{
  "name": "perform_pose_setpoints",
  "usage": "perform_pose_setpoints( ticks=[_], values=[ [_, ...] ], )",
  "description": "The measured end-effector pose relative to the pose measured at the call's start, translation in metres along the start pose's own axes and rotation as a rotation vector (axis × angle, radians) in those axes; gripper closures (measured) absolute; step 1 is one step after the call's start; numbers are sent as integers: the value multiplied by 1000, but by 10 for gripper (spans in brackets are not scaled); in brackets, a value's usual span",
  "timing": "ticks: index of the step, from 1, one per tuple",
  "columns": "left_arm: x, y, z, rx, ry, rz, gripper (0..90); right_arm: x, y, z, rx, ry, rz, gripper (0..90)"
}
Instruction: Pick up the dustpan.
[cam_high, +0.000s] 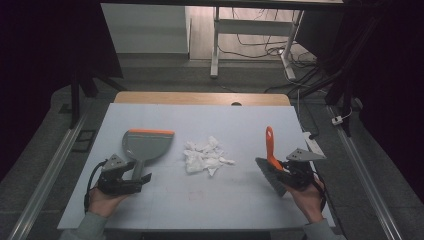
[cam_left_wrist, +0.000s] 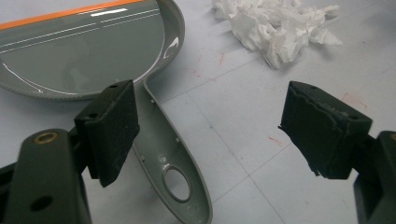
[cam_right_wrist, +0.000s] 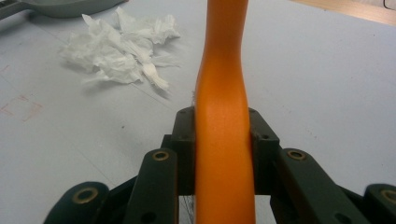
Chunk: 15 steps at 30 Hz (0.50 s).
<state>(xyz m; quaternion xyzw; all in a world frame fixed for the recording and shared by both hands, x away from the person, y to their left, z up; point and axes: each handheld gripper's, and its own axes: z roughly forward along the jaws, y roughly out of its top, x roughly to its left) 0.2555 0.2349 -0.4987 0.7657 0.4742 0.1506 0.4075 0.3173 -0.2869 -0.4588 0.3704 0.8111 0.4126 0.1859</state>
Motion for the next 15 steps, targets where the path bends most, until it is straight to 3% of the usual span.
perform_pose_setpoints(
  ticks=[11,15],
  values=[
    [0,1,-1,12,14,-5,202,1,1,-2,-11,-3,3,699],
    [-2,4,-4,19,18,17,219,1,1,-2,-9,-5,2,699]
  ],
)
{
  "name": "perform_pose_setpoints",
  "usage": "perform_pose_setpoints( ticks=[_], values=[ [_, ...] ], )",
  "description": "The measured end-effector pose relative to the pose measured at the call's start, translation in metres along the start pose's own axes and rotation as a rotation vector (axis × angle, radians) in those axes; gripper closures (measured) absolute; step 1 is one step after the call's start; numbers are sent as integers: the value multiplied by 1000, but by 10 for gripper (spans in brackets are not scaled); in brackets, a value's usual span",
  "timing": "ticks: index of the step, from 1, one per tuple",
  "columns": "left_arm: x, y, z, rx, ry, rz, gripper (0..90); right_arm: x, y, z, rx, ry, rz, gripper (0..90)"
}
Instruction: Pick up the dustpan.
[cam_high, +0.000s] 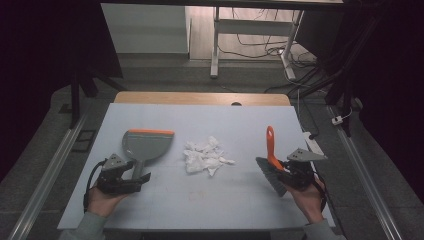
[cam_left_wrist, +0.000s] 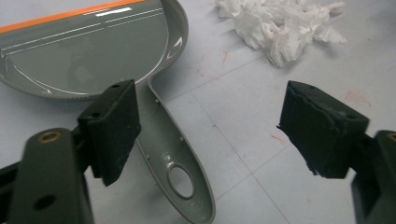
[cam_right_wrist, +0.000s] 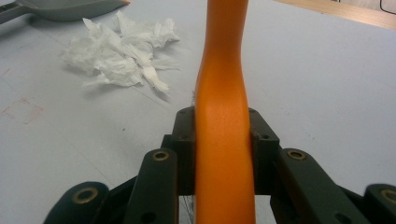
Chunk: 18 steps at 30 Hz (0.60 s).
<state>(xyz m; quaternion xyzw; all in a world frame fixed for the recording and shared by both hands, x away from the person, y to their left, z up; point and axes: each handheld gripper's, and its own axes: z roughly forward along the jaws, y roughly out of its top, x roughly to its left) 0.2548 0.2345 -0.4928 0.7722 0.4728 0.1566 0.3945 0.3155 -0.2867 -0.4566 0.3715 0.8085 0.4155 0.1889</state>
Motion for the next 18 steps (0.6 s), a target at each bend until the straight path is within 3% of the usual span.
perform_pose_setpoints(
  ticks=[6,11,14,18],
  values=[
    [-6,12,-11,-22,47,45,201,0,1,0,2,-2,-5,699],
    [-5,19,-17,-43,72,39,163,0,1,0,1,0,-2,699],
    [-2,23,-20,-12,80,34,180,0,2,-1,-2,3,-3,699],
    [1,33,-20,40,83,-7,166,1,3,0,0,6,-6,699]
  ],
)
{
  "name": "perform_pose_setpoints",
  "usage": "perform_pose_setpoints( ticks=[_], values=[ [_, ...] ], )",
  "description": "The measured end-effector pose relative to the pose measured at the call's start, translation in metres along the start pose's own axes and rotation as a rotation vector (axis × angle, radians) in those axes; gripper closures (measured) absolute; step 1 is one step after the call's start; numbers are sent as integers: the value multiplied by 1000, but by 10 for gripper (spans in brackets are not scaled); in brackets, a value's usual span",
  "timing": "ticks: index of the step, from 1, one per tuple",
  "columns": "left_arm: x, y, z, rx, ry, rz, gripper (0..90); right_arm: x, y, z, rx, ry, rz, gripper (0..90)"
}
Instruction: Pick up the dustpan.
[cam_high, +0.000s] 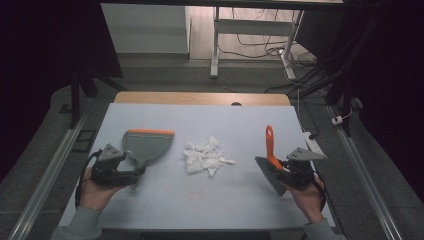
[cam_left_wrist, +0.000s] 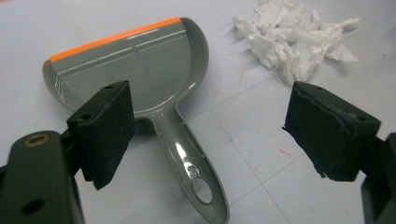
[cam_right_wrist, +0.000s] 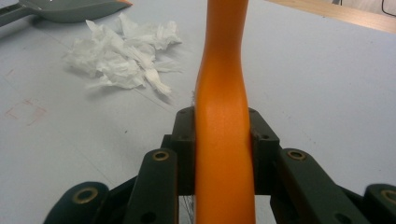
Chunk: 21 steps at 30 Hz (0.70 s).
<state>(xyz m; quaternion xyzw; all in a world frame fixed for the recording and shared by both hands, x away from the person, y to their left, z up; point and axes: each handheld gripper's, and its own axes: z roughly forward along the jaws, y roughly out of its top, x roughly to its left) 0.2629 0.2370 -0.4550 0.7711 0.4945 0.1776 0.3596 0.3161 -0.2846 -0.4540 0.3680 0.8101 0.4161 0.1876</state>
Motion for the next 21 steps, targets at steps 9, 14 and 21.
perform_pose_setpoints(
  ticks=[9,14,21],
  values=[
    [12,16,24,156,74,-80,122,1,1,1,-5,10,-10,699],
    [15,11,39,190,115,-131,125,3,0,2,3,3,-18,699],
    [22,-2,58,223,103,-195,130,3,-1,3,8,0,-17,699]
  ],
)
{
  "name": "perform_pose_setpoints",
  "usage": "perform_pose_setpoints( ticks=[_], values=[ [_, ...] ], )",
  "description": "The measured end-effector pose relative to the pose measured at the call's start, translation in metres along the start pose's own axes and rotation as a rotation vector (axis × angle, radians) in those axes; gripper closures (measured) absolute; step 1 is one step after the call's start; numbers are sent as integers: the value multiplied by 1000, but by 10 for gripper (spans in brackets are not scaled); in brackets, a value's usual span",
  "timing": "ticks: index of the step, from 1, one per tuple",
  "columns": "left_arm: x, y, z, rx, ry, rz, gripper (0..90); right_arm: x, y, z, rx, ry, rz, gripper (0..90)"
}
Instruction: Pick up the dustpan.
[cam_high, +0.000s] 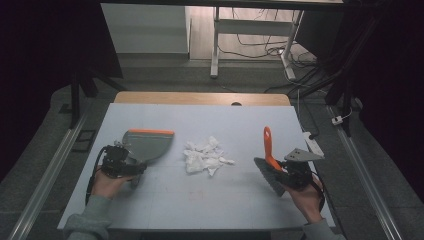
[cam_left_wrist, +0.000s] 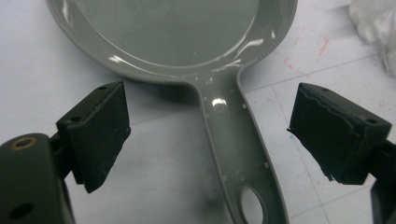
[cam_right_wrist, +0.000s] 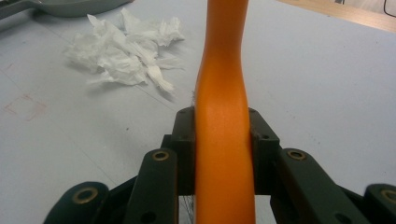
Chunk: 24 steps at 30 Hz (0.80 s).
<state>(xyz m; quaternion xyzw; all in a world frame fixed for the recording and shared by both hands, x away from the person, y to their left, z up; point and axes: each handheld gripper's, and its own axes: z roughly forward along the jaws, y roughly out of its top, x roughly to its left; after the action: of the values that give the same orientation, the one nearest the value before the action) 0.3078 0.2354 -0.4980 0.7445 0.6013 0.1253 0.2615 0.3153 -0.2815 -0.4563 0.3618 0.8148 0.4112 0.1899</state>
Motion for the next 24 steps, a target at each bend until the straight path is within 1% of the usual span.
perform_pose_setpoints(
  ticks=[5,10,12,17,18,21,23,24],
  values=[
    [-1,-1,12,33,-1,-11,144,-1,-1,-1,-1,-4,2,699],
    [0,-1,18,47,-9,-27,157,-1,-1,-3,-5,-6,2,699],
    [1,-2,23,61,-16,-40,162,-1,-1,-3,-5,-9,5,699],
    [2,-1,28,64,-15,-50,190,-1,-2,-3,-1,-10,5,699],
    [2,0,30,67,-21,-55,203,-1,-2,-3,1,-12,3,699],
    [1,1,33,68,-18,-56,239,-1,-2,-3,1,-12,7,699],
    [1,1,33,52,-17,-65,265,-1,-2,-3,2,-14,7,699],
    [1,1,33,52,-17,-65,279,-1,-2,-3,2,-14,7,699]
  ],
)
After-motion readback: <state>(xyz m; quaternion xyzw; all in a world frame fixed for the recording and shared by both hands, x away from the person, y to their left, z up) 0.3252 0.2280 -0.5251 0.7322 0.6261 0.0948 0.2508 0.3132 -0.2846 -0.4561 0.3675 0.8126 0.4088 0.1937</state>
